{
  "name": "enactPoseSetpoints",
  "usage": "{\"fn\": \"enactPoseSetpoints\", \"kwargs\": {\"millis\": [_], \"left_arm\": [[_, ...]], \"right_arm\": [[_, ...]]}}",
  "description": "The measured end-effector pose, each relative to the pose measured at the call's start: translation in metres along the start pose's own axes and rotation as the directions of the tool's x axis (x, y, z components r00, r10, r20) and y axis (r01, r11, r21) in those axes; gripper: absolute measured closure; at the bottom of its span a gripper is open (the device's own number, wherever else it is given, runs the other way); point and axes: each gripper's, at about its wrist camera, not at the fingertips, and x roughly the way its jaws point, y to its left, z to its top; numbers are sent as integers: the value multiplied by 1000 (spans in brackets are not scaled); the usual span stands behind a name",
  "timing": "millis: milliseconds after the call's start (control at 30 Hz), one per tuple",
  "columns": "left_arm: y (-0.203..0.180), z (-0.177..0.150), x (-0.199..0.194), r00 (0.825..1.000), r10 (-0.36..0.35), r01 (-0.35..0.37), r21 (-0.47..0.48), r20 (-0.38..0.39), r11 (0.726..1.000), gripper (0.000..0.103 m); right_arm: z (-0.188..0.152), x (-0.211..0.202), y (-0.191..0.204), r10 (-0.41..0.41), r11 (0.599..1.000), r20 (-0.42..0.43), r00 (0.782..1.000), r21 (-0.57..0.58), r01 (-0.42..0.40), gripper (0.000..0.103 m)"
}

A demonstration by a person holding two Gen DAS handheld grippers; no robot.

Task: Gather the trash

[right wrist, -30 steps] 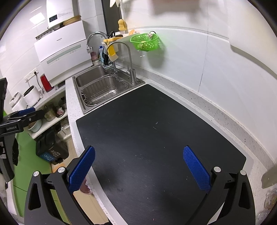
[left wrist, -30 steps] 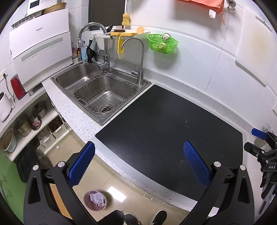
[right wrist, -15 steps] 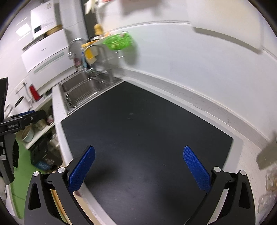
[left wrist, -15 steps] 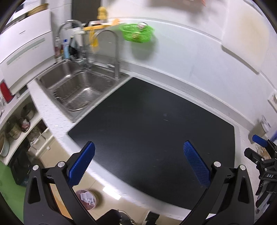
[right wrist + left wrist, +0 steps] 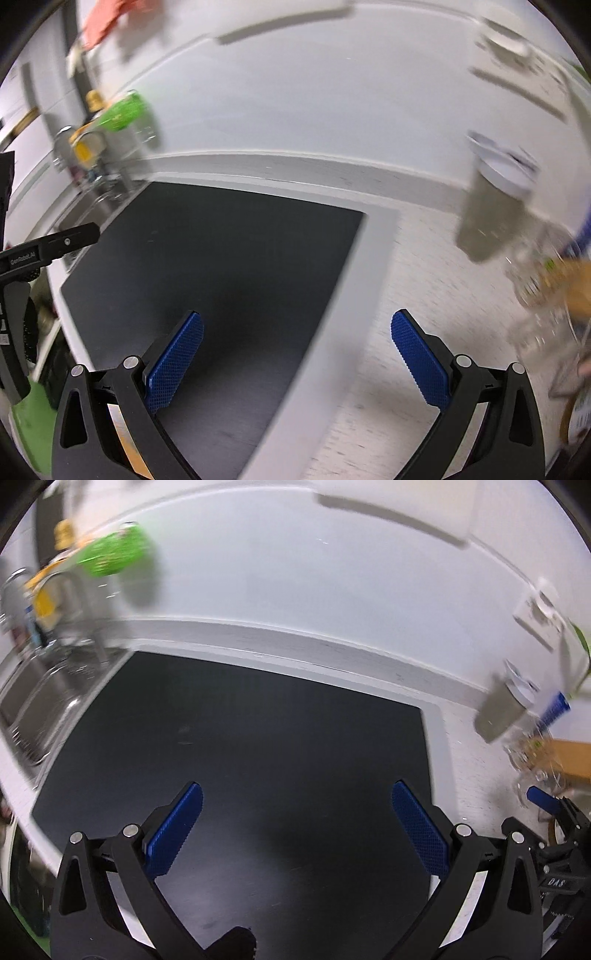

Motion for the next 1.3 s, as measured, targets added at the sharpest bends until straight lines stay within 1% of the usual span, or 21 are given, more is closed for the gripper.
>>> {"fn": "enactPoseSetpoints", "kwargs": {"millis": [167,300,467,700,867,1100,1200,1300], "left_arm": [[-54,5,36,998,-48,50,57,-33,997,3],[-88,5,58,995,-72,78,91,-63,993,3],[-138,3,89,991,-92,104,134,-93,986,3],[-185,-2,120,988,-108,125,165,-110,978,3],[-202,-4,127,988,-106,125,189,-110,974,3],[-201,-4,128,986,-111,132,180,-121,975,3],[-190,-2,117,992,-83,99,182,-96,978,3],[-169,1,104,996,-33,46,178,-79,983,3]], "right_arm": [[-15,1,-30,-55,997,-7,998,48,56,5],[-27,2,-49,-93,992,-7,996,85,93,5],[-46,14,-74,-148,976,-36,988,156,151,5],[-61,26,-100,-208,953,-52,977,212,214,5],[-66,29,-113,-223,945,-59,973,230,231,5],[-66,25,-113,-224,947,-54,973,223,230,5],[-61,26,-104,-211,955,-53,976,203,217,5],[-52,32,-89,-184,967,-53,982,168,190,5]]}}
